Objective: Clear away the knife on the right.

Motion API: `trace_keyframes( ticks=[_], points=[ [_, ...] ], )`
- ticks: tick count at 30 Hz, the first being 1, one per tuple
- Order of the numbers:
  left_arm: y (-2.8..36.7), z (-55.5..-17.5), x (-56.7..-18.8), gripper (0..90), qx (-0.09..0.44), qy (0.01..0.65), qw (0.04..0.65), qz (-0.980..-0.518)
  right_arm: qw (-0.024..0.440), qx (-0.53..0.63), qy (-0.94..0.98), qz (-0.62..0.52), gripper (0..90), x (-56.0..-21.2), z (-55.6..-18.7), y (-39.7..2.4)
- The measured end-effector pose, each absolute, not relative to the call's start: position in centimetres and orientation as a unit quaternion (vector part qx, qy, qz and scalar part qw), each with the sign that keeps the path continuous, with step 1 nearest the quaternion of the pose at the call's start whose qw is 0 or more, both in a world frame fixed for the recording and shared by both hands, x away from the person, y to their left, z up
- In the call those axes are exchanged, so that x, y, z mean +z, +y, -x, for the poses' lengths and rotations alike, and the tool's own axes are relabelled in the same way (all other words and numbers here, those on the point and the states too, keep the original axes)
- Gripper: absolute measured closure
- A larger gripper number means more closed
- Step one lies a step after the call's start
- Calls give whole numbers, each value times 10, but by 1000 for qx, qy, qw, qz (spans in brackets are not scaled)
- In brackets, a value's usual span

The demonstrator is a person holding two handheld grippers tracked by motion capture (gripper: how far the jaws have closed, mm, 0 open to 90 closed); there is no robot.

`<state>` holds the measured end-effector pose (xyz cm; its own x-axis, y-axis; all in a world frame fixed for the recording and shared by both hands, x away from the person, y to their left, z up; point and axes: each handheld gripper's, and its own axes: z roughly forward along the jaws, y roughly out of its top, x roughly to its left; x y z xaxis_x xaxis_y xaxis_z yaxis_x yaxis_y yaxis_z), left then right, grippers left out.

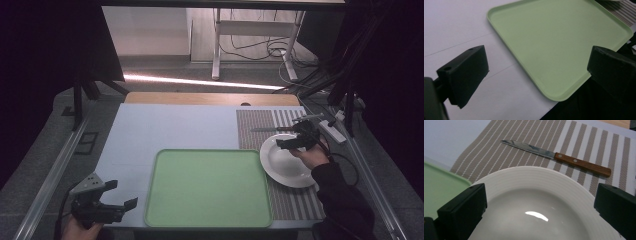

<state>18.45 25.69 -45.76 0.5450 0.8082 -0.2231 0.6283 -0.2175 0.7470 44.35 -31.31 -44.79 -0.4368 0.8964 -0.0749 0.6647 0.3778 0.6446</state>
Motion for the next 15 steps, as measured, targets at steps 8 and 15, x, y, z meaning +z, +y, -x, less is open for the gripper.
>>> trace_keyframes(
  ticks=[8,15],
  points=[
    [258,-185,-458,31,104,465,421,-772,221,266,795,-497,0,-451,-459,-319],
    [258,-185,-458,32,103,465,421,-772,219,271,783,-516,0,-451,-473,-326]
  ],
)
